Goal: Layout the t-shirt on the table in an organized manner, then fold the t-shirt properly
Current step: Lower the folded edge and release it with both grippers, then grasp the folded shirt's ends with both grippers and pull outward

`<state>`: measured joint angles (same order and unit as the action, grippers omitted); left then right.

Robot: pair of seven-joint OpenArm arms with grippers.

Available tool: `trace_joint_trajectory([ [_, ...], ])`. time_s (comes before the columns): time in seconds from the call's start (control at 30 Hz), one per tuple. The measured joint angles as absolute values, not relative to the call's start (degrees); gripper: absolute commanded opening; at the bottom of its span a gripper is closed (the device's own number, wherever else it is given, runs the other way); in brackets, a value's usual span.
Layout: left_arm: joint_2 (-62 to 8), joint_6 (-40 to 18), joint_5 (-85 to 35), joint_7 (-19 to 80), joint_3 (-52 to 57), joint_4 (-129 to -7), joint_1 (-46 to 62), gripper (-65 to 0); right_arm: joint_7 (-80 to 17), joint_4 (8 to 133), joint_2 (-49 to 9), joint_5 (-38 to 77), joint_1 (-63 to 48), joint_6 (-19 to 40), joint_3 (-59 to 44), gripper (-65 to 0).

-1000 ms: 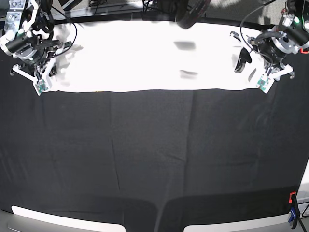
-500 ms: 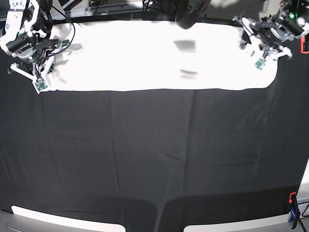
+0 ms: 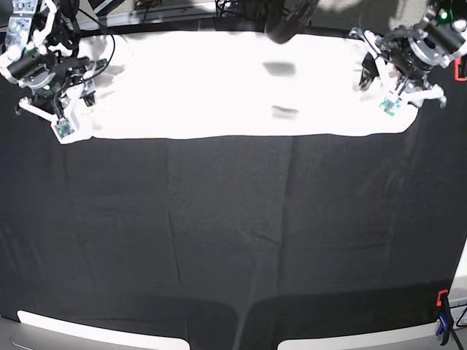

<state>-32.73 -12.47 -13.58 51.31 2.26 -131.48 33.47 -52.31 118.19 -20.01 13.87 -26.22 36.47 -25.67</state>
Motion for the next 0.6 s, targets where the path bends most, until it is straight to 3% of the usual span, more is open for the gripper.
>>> trace_joint_trajectory([
  [0.1,-32.7,-12.5,-13.6,44.9,2.3,-131.2,33.3,-40.7,-48.4,121.7,-20.2,22.1,-25.8,36.4,-28.7,-38.1],
  [0.3,-32.7,-12.8,-13.5,43.7,2.3,-123.6,29.2,-40.7,-48.0,122.5,-19.2,39.3,-25.6,36.4,-27.4,-38.1],
  [0.43,-32.7,-12.6,-14.1,43.7,2.3,-115.1,25.4,-40.7,-48.1,122.3,-15.6,38.9,-25.6,36.4,-21.9,-38.1],
  [0.6,-32.7,-12.5,-15.3,43.9,2.3,-108.4,24.0,-40.7,-47.8,121.2,-12.0,27.7,-25.6,36.7,-12.2,-38.1],
])
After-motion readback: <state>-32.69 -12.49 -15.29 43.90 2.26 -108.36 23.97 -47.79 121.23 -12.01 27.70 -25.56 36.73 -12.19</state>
